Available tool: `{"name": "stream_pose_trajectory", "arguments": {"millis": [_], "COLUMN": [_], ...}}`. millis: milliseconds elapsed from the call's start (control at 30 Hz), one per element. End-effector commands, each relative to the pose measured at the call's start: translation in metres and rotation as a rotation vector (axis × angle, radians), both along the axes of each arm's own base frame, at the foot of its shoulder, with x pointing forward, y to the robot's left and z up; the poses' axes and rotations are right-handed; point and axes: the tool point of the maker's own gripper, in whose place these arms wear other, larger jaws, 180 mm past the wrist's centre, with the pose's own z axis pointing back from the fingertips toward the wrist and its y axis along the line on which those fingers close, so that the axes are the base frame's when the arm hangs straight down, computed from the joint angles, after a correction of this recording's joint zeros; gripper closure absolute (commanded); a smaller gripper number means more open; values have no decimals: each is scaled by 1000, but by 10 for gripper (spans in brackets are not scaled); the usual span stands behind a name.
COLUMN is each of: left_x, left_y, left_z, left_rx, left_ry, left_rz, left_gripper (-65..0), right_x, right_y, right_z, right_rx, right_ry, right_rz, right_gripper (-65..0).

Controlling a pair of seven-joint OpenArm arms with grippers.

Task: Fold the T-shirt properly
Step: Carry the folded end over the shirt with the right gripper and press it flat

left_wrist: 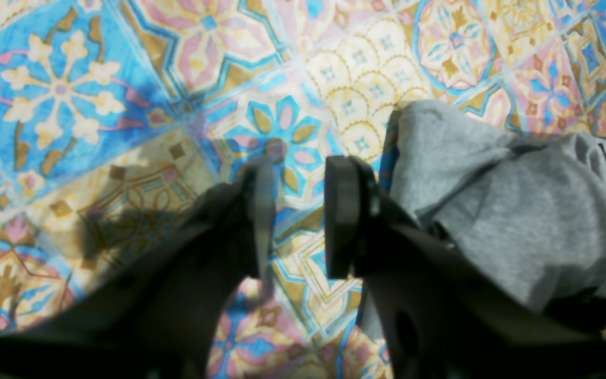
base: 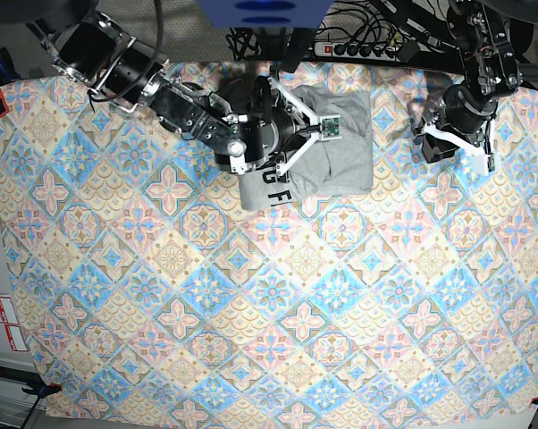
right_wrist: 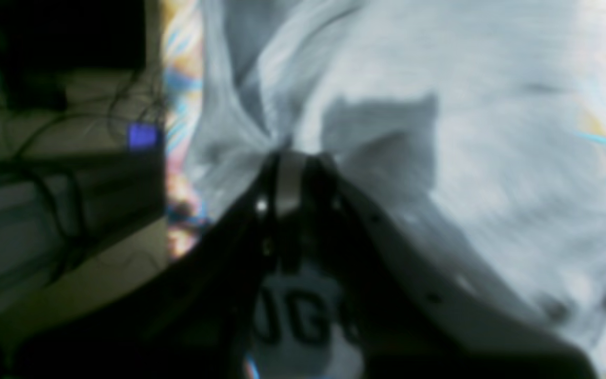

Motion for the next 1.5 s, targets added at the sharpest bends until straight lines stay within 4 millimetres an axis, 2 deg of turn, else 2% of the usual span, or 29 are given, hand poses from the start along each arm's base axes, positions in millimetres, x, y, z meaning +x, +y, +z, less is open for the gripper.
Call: {"name": "stream_pose_trajectory", "arguments": {"millis": [0,133,333,433,533,600,633,733,867,933,1100,1333,1467], "left_x": [6,5,4,4,4,5,6,4,5,6,10,10,10], "left_y": [3,3,2,2,3,3,2,4,5,5,-2,-2,-1], "left_z": [8,8,8,8,7,8,7,2,-4,-3,-3,-2,-2], "left_rx": [10,10,9,9,9,9,8,1,-6,-7,-14,-13,-11], "left_ry": [-33,-32,-30,-30,-29,-32,-32,-17,-7,-10,-14,-15,-16], "left_rz": [-4,-4,-3,-3,-3,-3,-4,5,12,11,-9,-10,-8], "left_gripper": [-168,-168,-168,-168,-168,-168,-168,-168,-168,-168,-168,-168,-168], "right_x": [10,26,59,73,89,102,110,118,102,89,60,42,28], "right_y": [31,48,83,84,71,61,53,14,-21,-30,-30,-28,-31], "right_z": [21,22,48,57,70,85,93,90,79,75,63,48,25], "right_rx": [89,125,250,256,247,270,279,246,215,208,209,193,141], "right_ry": [-31,-34,-70,-102,-153,-191,-215,-240,-230,-221,-167,-114,-59], "right_rz": [20,18,16,19,-10,-41,-65,-126,-158,-153,-143,-129,-107], "right_gripper": [-49,-49,-49,-49,-49,-49,-49,-49,-49,-49,-49,-49,-49]}}
